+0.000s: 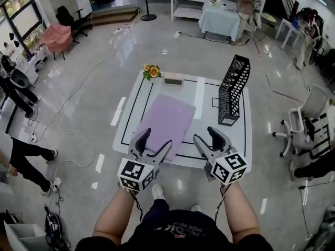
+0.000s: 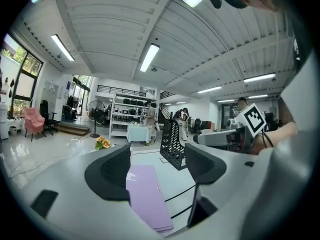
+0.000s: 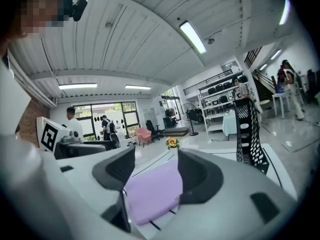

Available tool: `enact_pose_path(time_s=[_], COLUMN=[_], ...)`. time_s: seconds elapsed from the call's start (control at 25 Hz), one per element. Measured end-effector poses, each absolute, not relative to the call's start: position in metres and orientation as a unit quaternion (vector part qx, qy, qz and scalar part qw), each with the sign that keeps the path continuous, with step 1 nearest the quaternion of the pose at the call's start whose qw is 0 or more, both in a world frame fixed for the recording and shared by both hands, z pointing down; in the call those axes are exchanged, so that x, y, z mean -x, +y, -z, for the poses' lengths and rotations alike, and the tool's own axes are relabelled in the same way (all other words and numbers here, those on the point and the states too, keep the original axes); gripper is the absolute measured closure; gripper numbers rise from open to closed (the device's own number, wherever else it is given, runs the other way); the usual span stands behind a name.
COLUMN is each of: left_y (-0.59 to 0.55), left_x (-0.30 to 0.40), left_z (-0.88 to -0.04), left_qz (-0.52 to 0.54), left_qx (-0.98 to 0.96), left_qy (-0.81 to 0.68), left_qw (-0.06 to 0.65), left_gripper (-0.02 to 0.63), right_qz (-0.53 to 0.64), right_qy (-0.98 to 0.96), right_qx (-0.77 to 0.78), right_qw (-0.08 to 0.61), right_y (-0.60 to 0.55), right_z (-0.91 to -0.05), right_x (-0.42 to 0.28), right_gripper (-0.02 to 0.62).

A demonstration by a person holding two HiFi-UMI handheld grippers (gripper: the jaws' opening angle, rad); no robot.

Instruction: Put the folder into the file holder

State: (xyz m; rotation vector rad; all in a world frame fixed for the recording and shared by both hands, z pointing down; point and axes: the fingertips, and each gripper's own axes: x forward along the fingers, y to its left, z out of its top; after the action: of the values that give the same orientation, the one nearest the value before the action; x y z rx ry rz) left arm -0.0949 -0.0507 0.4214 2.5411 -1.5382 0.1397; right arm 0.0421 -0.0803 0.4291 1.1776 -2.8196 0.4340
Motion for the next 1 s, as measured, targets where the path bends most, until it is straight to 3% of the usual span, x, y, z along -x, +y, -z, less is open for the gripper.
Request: enact_pose_path(time_s=[0.52, 1.0], left_y=[-0.125, -0.164], left_x=[0.173, 0.178], left_z=[-0.447, -0.476], left_qz=[-0.068, -0.105], left_qx=[-0.884, -0.892], left_qy=[-0.449, -0.415], left_qw=[0.112, 0.146], left_gripper=[0.267, 0.256], right_qz=[-0.171, -0.216], right_qy=[-0.869, -0.842], right_qx=[-0.463, -0.493], right_qw=[0.033, 0.046], right_y=[-0.126, -0.151], right_z=[-0.45, -0.48], right_x=[0.017, 0.014], right_gripper=[0.342, 0.299])
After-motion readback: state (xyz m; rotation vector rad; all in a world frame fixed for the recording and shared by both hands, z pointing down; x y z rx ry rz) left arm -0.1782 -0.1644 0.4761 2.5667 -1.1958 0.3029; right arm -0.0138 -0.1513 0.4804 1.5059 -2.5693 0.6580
